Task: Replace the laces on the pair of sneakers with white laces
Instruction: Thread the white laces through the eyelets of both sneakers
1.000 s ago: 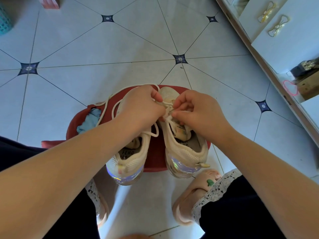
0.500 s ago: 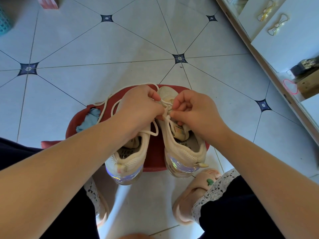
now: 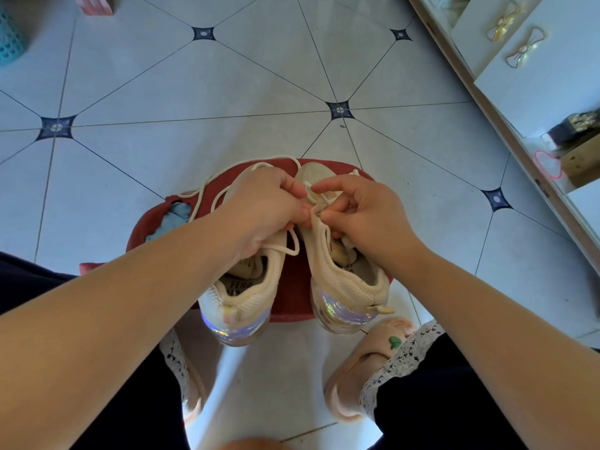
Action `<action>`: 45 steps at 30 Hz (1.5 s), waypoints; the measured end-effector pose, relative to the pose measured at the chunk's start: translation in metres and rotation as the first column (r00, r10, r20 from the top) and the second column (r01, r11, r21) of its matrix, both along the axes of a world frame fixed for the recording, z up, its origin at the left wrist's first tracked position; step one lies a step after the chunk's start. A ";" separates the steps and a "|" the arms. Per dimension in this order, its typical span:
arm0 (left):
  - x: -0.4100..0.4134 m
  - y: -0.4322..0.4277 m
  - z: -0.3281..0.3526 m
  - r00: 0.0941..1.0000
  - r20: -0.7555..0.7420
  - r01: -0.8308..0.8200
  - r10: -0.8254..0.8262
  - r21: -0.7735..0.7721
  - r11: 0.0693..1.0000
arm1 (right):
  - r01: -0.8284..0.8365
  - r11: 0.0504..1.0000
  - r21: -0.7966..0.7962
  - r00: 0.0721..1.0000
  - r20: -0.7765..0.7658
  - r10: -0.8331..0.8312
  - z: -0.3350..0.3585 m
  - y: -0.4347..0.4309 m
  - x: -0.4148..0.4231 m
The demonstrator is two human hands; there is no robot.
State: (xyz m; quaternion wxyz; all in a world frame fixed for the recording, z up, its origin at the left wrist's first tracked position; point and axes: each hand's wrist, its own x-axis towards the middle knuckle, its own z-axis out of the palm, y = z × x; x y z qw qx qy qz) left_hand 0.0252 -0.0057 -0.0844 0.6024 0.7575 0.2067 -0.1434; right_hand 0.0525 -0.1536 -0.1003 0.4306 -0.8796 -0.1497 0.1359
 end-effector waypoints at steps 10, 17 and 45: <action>0.003 -0.004 -0.005 1.000 -0.013 0.006 -0.007 -0.009 1.000 | -0.086 0.941 -0.326 0.973 0.178 0.150 0.003 0.005 0.004; 0.005 -0.004 -0.008 1.000 0.011 0.009 -0.009 0.028 1.000 | -0.084 0.969 -0.233 0.984 0.136 0.118 0.005 0.001 0.003; 0.011 0.024 0.051 0.952 0.256 -0.165 0.169 -0.037 0.986 | 0.140 0.955 -0.263 0.978 0.188 -0.092 0.004 -0.008 -0.016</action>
